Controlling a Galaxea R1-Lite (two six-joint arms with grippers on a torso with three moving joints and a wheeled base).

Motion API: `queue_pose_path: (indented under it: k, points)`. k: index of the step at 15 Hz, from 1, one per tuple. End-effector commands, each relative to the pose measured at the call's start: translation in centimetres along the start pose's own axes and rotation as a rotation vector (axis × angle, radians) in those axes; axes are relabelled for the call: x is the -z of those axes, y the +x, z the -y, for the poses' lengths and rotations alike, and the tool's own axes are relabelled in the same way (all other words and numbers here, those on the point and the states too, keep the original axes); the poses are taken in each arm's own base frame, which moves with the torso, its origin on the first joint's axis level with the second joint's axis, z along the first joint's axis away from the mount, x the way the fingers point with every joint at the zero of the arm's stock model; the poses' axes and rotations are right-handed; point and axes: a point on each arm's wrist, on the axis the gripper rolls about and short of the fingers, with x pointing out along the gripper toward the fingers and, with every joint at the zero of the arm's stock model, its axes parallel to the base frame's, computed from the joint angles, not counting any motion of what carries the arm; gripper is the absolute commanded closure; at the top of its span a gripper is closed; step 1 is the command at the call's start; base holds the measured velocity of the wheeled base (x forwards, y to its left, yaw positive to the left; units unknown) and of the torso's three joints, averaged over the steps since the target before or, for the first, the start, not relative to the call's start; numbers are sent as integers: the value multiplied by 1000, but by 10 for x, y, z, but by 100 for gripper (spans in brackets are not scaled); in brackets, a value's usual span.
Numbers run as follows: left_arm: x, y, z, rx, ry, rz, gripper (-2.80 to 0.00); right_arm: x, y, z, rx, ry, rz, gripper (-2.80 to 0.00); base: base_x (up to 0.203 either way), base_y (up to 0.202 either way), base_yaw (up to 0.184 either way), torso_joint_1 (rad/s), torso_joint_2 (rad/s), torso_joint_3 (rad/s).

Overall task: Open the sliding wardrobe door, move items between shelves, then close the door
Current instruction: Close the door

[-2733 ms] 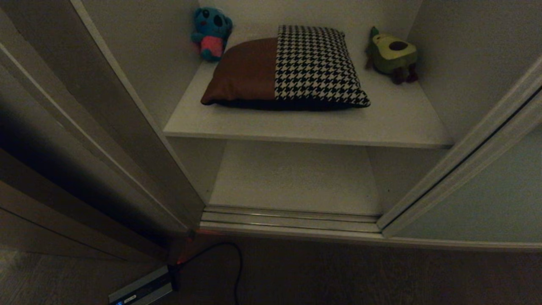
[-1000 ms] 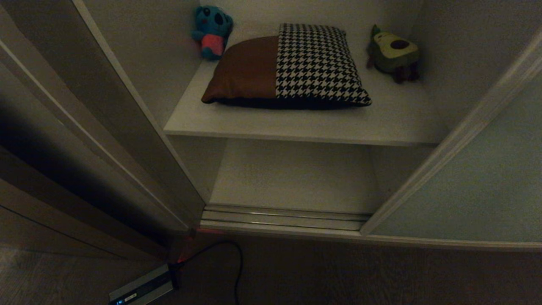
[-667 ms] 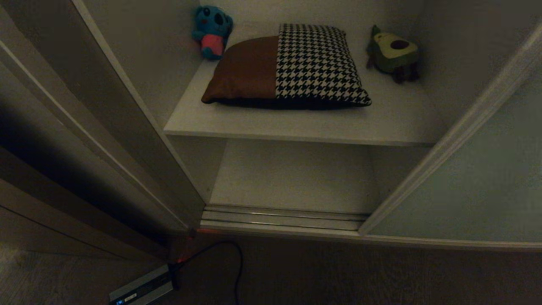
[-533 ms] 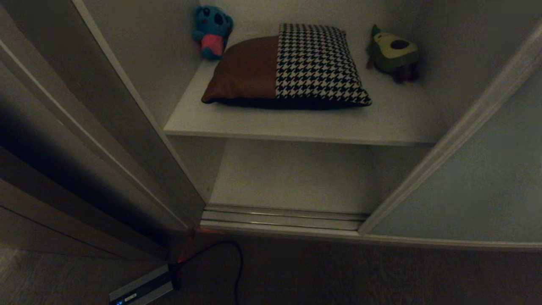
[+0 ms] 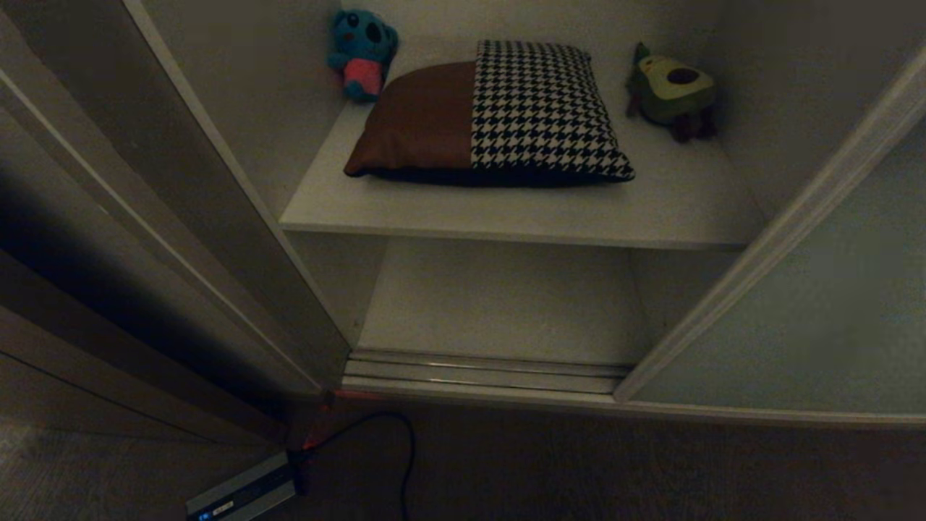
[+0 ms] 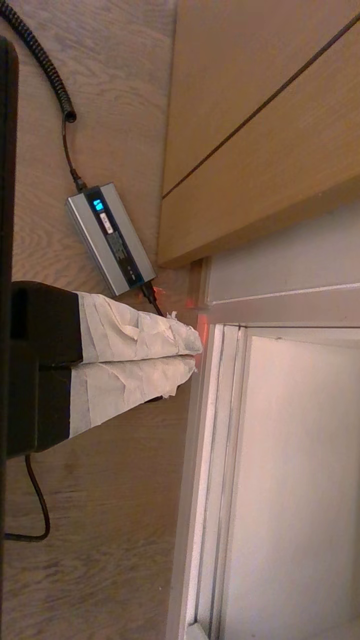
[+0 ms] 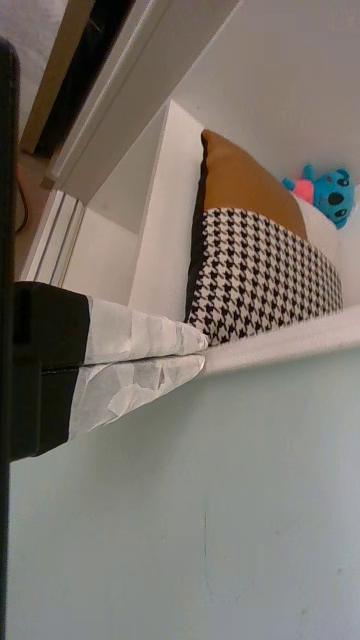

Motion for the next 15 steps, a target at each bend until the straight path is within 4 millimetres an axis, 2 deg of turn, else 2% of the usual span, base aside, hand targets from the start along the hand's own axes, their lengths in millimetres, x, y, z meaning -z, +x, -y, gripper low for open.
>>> queue_pose_path:
  k: [1,7,12,15]
  points:
    - [0,0,0,0,0,-2,0,-3,-5,-2,-3,-6,14,0,0,0,0,0,0,0]
    - [0,0,0,0,0,-3,0,-3,-5,15,50,-14,-8,0,0,0,0,0,0,0]
    - [0,0,0,0,0,-2,0,5,8,23,47,15,-44,0,0,0,0,0,0,0]
    - [0,0,0,0,-1,-2,0,7,12,21,23,20,-53,0,0,0,0,0,0,0]
